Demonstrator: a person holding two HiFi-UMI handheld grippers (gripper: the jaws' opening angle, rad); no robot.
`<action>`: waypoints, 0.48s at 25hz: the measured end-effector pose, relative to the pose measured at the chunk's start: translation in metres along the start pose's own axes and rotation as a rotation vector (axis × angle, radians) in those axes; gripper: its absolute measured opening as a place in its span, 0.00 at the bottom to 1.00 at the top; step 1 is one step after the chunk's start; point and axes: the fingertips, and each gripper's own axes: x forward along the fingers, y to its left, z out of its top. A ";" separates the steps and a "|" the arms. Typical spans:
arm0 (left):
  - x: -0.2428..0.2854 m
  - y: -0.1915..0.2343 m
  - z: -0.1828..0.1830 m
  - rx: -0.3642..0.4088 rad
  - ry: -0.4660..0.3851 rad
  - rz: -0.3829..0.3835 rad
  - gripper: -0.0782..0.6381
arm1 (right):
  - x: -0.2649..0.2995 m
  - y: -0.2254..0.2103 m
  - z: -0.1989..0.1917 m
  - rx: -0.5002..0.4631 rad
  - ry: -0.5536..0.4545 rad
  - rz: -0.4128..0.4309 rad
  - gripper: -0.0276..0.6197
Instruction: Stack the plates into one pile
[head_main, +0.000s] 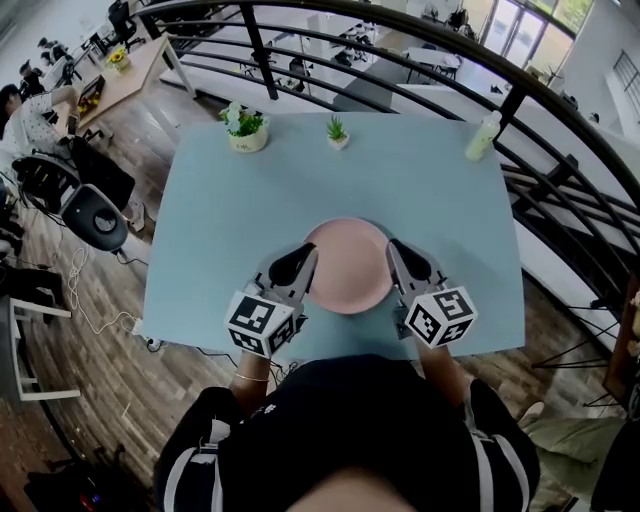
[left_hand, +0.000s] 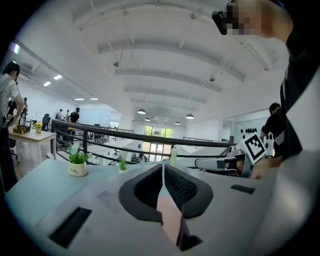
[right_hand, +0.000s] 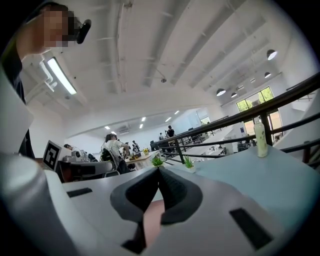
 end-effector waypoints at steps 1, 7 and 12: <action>0.000 0.000 0.001 0.004 -0.001 -0.002 0.14 | 0.000 0.001 0.001 0.001 -0.004 0.002 0.04; 0.000 0.005 0.000 0.020 0.001 0.005 0.14 | 0.006 0.007 0.004 -0.006 -0.001 0.036 0.04; -0.003 0.008 -0.001 0.013 0.001 0.023 0.14 | 0.008 0.011 0.005 -0.003 -0.002 0.051 0.04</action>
